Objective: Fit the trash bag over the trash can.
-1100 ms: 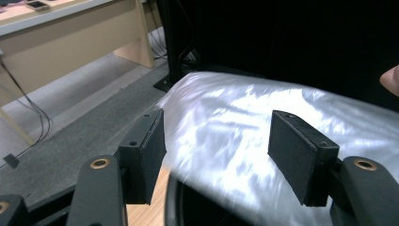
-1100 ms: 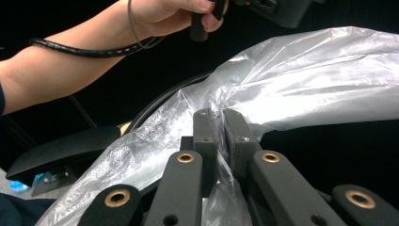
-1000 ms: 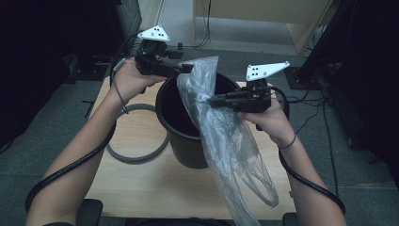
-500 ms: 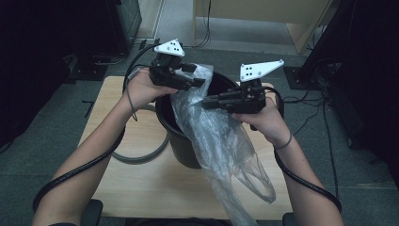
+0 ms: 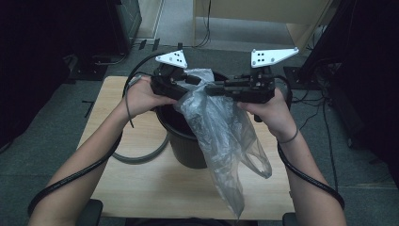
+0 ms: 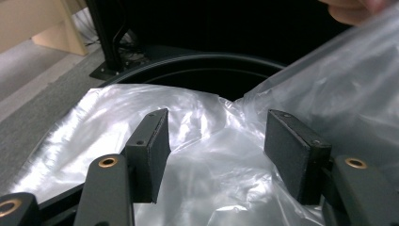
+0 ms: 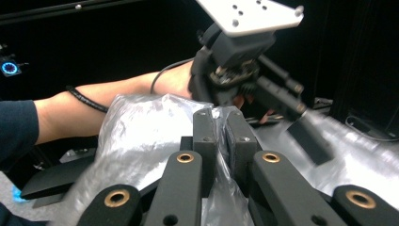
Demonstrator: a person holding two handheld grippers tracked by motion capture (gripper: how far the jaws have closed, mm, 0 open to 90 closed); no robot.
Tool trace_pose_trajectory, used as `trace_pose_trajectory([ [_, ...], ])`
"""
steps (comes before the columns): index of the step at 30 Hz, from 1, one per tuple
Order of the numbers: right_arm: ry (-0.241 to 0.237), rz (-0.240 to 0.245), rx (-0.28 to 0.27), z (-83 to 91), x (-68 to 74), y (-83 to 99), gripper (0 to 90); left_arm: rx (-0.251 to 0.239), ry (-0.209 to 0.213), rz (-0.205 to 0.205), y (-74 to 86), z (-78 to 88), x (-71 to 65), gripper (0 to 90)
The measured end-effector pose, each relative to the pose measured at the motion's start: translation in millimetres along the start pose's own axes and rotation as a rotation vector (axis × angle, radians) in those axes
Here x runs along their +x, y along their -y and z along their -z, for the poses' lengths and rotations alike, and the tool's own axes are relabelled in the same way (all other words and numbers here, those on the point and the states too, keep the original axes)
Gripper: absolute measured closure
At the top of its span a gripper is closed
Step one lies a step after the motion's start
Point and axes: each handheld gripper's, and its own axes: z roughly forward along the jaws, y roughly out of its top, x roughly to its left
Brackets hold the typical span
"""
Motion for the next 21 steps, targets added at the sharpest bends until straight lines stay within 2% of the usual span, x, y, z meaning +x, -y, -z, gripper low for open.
trace_pose_trajectory([
  [3, 0.009, 0.005, 0.000, 0.8, 1.4, -6.8, 85.8, 0.001, 0.024, -0.007, -1.5, 1.0, -5.1, 40.4],
  [5, 0.012, 0.008, -0.003, 0.7, 1.7, -10.2, 85.8, 0.020, 0.050, -0.009, -2.1, 1.2, -9.1, 43.1],
  [6, 0.010, 0.008, -0.008, 0.8, 1.8, -11.8, 85.8, 0.034, 0.053, -0.032, -1.5, 0.6, -12.3, 43.1],
  [8, 0.019, 0.008, -0.026, 1.7, 1.4, -14.2, 85.8, 0.066, 0.030, -0.117, 2.3, -1.8, -18.2, 42.8],
  [9, 0.023, 0.004, -0.031, 2.3, 0.3, -15.1, 85.8, 0.070, 0.017, -0.143, 4.8, -3.0, -19.4, 41.8],
  [10, 0.028, -0.003, -0.034, 2.5, -1.0, -15.3, 85.9, 0.069, 0.014, -0.144, 6.7, -3.6, -18.7, 40.9],
  [13, 0.032, -0.023, -0.020, 0.9, -5.2, -12.2, 85.9, 0.050, 0.013, -0.091, 9.1, -2.8, -13.2, 40.1],
  [14, 0.033, -0.026, -0.013, 0.1, -6.3, -10.4, 85.8, 0.038, 0.008, -0.087, 9.2, -1.5, -12.0, 39.6],
  [16, 0.036, -0.033, -0.002, -1.1, -8.1, -6.5, 85.8, 0.013, -0.024, -0.082, 8.5, 2.0, -9.2, 39.0],
  [21, 0.051, -0.057, 0.020, -2.8, -14.5, 2.7, 85.7, -0.028, -0.068, -0.046, 7.7, 15.3, 1.8, 37.3],
])
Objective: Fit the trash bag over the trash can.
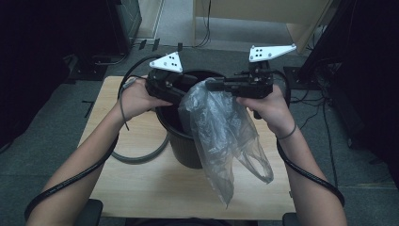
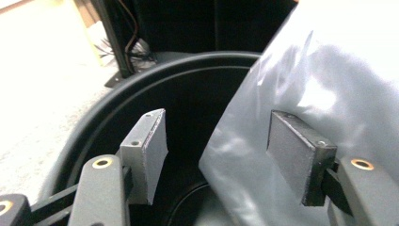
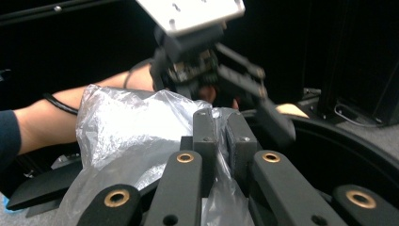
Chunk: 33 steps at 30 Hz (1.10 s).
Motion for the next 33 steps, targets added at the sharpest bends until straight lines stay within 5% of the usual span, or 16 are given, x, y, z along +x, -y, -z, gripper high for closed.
trace_pose_trajectory([
  [4, 0.022, -0.012, 0.018, -1.7, -5.8, 8.6, 85.6, -0.018, -0.041, 0.040, 4.5, 10.2, 9.5, 37.1],
  [11, 0.046, -0.036, 0.046, -7.2, -14.8, 19.0, 83.4, -0.030, -0.066, 0.035, 8.1, 22.0, 14.1, 36.9],
  [15, 0.096, 0.000, 0.081, -8.6, -16.2, 23.3, 79.4, -0.046, -0.083, 0.038, 10.5, 29.7, 16.5, 36.8],
  [19, 0.160, 0.024, 0.114, -10.2, -20.3, 28.4, 70.3, -0.092, -0.081, 0.051, 10.2, 37.8, 17.5, 36.3],
  [25, 0.248, 0.063, 0.119, -10.4, -24.4, 35.2, 45.3, -0.087, -0.075, 0.047, 13.5, 38.2, 15.7, 35.6],
  [33, 0.288, 0.061, 0.108, 4.9, -26.3, 44.4, 45.2, -0.076, -0.062, 0.058, 22.5, 36.6, 14.7, 35.5],
])
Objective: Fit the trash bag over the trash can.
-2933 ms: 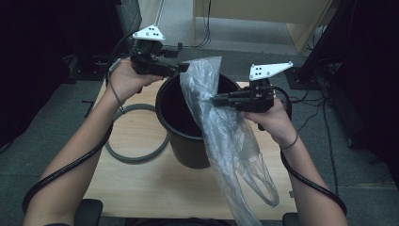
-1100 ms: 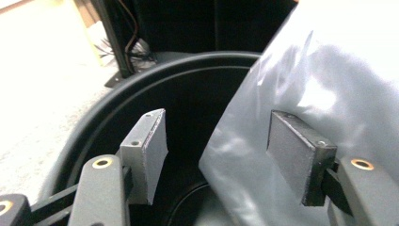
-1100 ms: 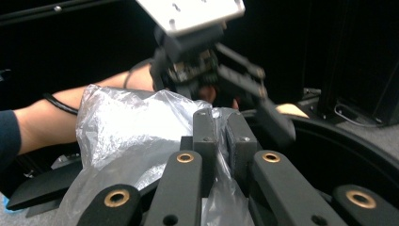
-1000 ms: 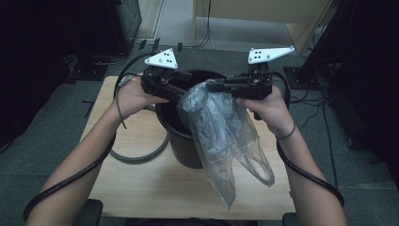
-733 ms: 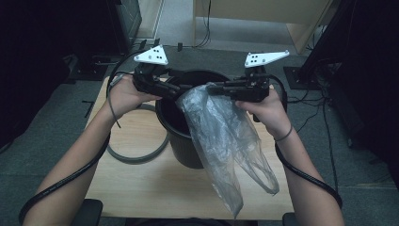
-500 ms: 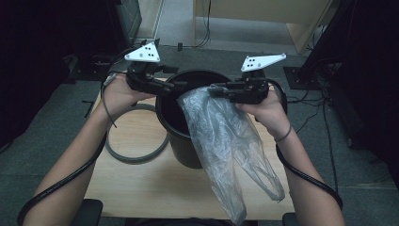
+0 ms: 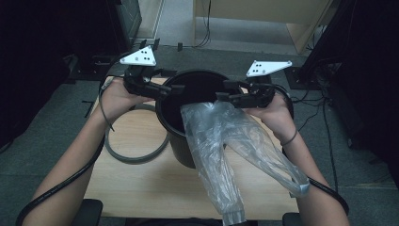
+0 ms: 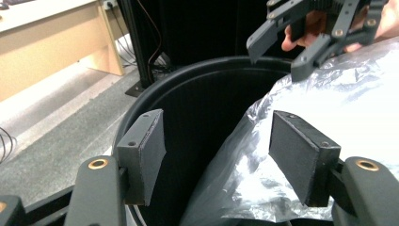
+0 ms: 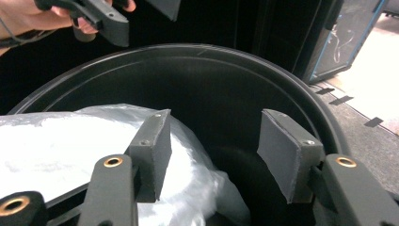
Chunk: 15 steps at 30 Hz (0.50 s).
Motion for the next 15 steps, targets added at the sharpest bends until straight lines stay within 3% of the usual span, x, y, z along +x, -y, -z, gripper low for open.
trace_pose_trajectory([
  [6, 0.022, -0.027, -0.015, 16.4, -6.6, 6.9, 48.3, -0.002, 0.009, 0.012, 3.8, -0.3, -1.1, 35.5],
  [15, 0.045, -0.022, -0.026, 37.8, -4.5, 25.4, 49.3, 0.007, 0.024, 0.006, 10.6, -2.3, -7.1, 35.5],
])
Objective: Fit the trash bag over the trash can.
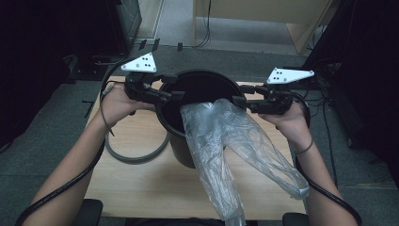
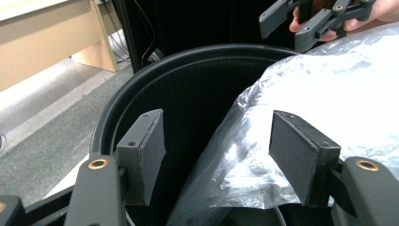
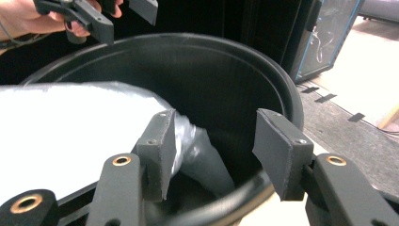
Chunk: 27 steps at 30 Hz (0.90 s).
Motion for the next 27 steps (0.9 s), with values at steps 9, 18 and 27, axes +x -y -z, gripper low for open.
trace_pose_trajectory([
  [9, 0.022, -0.011, -0.037, 24.9, 6.5, 17.6, 49.9, -0.005, 0.005, 0.004, 3.4, 1.0, -1.7, 35.5],
  [18, 0.038, -0.021, -0.043, 44.4, 4.3, 37.8, 50.0, -0.012, 0.009, 0.011, 6.5, 5.2, -0.8, 35.4],
  [27, -0.011, 0.102, -0.014, 50.5, 21.8, 56.7, 43.7, -0.022, 0.004, 0.018, 8.2, 10.4, -0.3, 35.1],
])
